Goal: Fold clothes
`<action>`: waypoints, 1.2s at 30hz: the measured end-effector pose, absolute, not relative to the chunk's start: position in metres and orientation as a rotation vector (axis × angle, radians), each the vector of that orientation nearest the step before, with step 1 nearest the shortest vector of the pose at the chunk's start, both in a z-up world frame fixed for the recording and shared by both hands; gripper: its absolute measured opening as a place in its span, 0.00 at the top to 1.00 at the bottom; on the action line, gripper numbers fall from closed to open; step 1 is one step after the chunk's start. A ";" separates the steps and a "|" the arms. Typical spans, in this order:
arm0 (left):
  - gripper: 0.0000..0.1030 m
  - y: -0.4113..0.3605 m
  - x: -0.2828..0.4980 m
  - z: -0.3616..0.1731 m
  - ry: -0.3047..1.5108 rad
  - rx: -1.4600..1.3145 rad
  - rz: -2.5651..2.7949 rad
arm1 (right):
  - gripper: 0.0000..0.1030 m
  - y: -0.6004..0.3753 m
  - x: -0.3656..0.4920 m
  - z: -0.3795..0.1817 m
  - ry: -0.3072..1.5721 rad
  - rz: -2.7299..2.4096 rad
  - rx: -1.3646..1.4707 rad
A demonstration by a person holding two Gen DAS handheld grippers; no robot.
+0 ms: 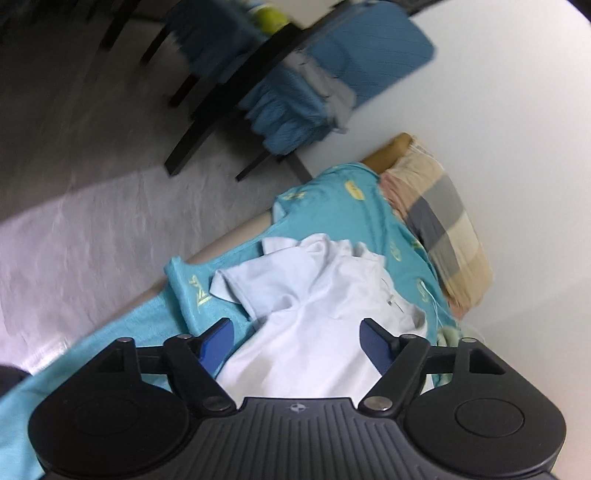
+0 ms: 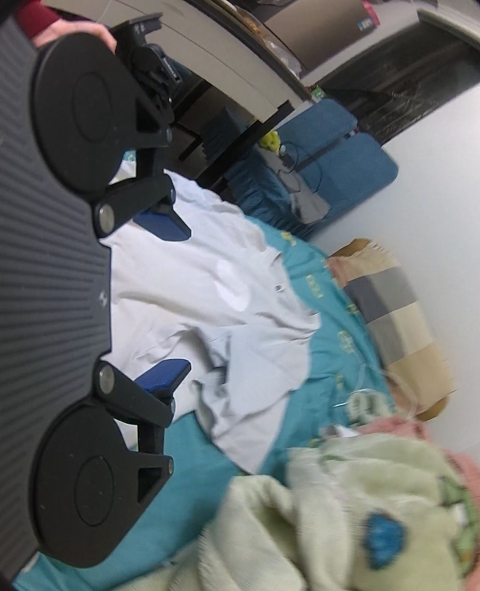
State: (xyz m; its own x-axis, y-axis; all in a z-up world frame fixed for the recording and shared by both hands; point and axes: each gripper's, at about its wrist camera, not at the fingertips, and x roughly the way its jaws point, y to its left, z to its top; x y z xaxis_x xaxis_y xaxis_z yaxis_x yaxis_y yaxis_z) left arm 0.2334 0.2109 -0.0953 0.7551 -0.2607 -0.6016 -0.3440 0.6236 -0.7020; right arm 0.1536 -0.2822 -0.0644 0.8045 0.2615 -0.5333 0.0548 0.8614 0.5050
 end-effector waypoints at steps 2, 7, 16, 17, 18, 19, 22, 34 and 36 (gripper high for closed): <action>0.31 0.211 0.246 -0.114 0.757 -0.951 0.069 | 0.30 -0.283 0.164 -0.076 0.663 0.119 0.550; 0.34 0.206 0.285 -0.153 0.789 -0.970 0.047 | 0.30 -0.281 0.192 -0.102 0.723 0.131 0.582; 0.34 0.211 0.331 -0.179 0.693 -1.036 0.044 | 0.30 -0.274 0.232 -0.132 0.785 0.155 0.582; 0.37 0.212 0.335 -0.179 0.690 -1.029 0.054 | 0.30 -0.274 0.235 -0.135 0.791 0.154 0.578; 0.42 0.212 0.339 -0.180 0.688 -1.022 0.064 | 0.30 -0.273 0.237 -0.137 0.797 0.152 0.575; 0.47 0.213 0.342 -0.181 0.685 -1.014 0.074 | 0.30 -0.273 0.240 -0.140 0.805 0.151 0.577; 0.90 0.215 0.351 -0.183 0.676 -0.986 0.106 | 0.30 -0.275 0.242 -0.145 0.818 0.152 0.593; 0.97 0.234 0.298 -0.128 0.550 -1.039 0.179 | 0.30 -0.281 0.236 -0.142 0.802 0.131 0.605; 0.97 0.235 0.291 -0.127 0.571 -1.071 0.199 | 0.30 -0.282 0.236 -0.143 0.805 0.127 0.610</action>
